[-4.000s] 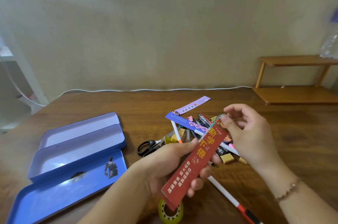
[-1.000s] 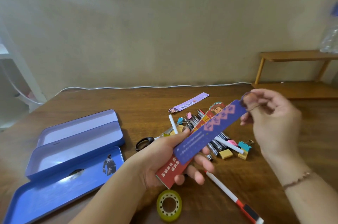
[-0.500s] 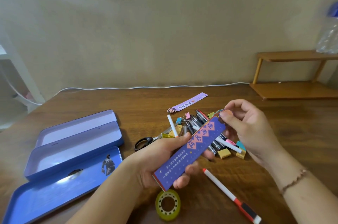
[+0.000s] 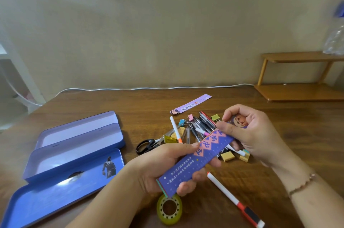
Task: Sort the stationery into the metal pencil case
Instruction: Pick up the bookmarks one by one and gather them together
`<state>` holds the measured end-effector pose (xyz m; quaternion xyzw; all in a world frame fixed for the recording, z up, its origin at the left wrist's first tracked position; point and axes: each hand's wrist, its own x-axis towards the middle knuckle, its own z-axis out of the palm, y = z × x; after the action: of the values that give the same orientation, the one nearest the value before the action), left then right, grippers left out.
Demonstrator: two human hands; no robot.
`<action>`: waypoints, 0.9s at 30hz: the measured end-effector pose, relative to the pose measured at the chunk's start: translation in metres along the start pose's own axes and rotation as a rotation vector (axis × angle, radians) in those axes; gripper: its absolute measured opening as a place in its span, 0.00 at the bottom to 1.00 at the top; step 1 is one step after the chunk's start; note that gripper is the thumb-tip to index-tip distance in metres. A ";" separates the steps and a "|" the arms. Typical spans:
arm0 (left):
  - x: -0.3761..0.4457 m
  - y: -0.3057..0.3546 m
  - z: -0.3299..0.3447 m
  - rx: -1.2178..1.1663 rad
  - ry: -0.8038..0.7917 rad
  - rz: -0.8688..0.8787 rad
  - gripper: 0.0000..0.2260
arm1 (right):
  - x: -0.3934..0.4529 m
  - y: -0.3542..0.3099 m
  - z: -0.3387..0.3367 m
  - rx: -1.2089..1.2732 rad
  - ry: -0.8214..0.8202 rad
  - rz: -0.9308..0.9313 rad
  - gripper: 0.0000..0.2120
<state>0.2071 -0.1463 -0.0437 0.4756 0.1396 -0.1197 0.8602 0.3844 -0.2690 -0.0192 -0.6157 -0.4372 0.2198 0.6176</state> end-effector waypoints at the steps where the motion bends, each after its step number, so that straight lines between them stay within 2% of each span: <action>1: 0.000 0.000 -0.002 -0.018 -0.026 -0.011 0.22 | 0.000 -0.001 0.000 0.018 0.009 0.003 0.10; 7: 0.003 -0.002 -0.001 -0.007 -0.089 0.016 0.23 | -0.001 -0.003 0.004 -0.084 0.024 -0.033 0.09; 11: 0.002 0.001 -0.004 0.002 -0.087 0.159 0.26 | 0.003 -0.002 -0.008 -0.082 0.153 0.002 0.11; 13: 0.000 0.005 -0.004 -0.045 -0.025 0.220 0.28 | 0.003 0.000 -0.012 -0.128 0.231 0.009 0.11; 17: 0.003 0.009 -0.002 -0.116 0.264 0.352 0.25 | 0.002 0.004 -0.010 -0.183 0.305 -0.009 0.08; 19: 0.006 0.010 -0.001 -0.154 0.367 0.399 0.21 | 0.002 0.004 -0.008 -0.126 0.271 -0.022 0.06; 22: 0.009 0.010 -0.002 -0.172 0.501 0.409 0.14 | -0.001 0.002 -0.006 -0.031 0.145 -0.029 0.11; 25: 0.010 0.009 -0.005 -0.141 0.552 0.428 0.09 | -0.003 0.001 -0.002 -0.010 0.105 -0.049 0.15; 27: 0.012 0.010 -0.004 -0.127 0.509 0.445 0.07 | -0.002 0.002 -0.001 0.074 0.140 -0.043 0.09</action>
<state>0.2208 -0.1388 -0.0418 0.4545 0.2497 0.2023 0.8308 0.3844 -0.2708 -0.0215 -0.5969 -0.3975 0.1789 0.6736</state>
